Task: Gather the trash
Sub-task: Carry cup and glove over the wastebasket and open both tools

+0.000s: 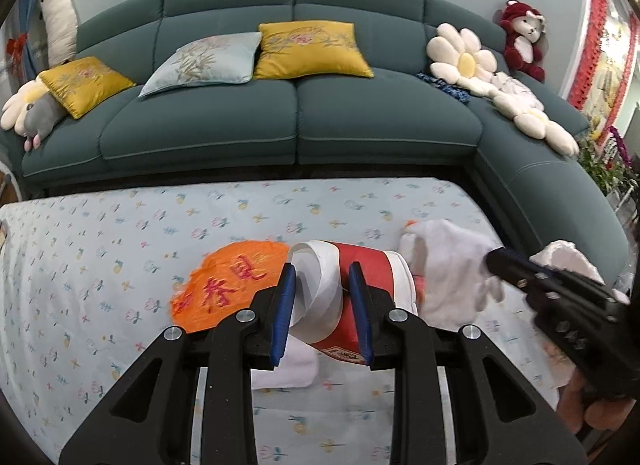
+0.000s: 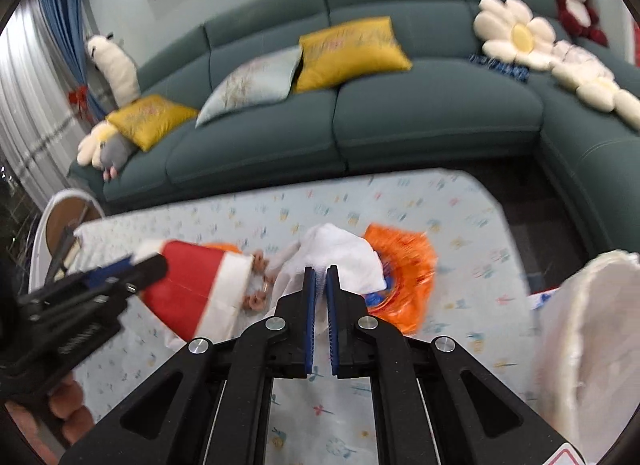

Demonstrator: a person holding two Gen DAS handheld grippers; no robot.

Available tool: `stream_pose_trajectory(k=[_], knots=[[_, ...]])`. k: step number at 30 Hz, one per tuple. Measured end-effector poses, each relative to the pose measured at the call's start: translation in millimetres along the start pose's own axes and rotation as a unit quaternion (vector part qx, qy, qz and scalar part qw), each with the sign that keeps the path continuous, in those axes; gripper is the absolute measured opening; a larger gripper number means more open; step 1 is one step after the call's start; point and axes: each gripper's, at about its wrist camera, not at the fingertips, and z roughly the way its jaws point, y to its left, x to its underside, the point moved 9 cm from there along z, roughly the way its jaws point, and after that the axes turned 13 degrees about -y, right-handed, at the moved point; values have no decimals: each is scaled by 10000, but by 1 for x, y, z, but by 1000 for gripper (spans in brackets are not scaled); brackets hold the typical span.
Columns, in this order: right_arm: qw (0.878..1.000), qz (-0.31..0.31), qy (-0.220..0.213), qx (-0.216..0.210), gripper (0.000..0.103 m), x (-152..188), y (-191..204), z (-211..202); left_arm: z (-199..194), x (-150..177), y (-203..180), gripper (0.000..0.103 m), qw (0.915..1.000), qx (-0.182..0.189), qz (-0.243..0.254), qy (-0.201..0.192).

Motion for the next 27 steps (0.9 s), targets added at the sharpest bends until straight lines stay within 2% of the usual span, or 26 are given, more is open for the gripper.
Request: stream_pose_trajectory(k=[6, 11, 20, 27], knots=[[9973, 395, -499, 365, 6, -24, -41, -57, -14, -16, -52, 27, 9983, 545, 145, -148], [9885, 655, -944, 978, 6, -39, -92, -104, -22, -21, -101, 27, 9939, 1012, 375, -223], [9712, 1037, -1183, 1791, 6, -26, -166, -159, -29, -18, -197, 27, 9800, 1849, 702, -214], [9619, 1346, -1166, 2075, 6, -9, -209, -179, -23, 2, -265, 27, 9685, 2314, 922, -20]])
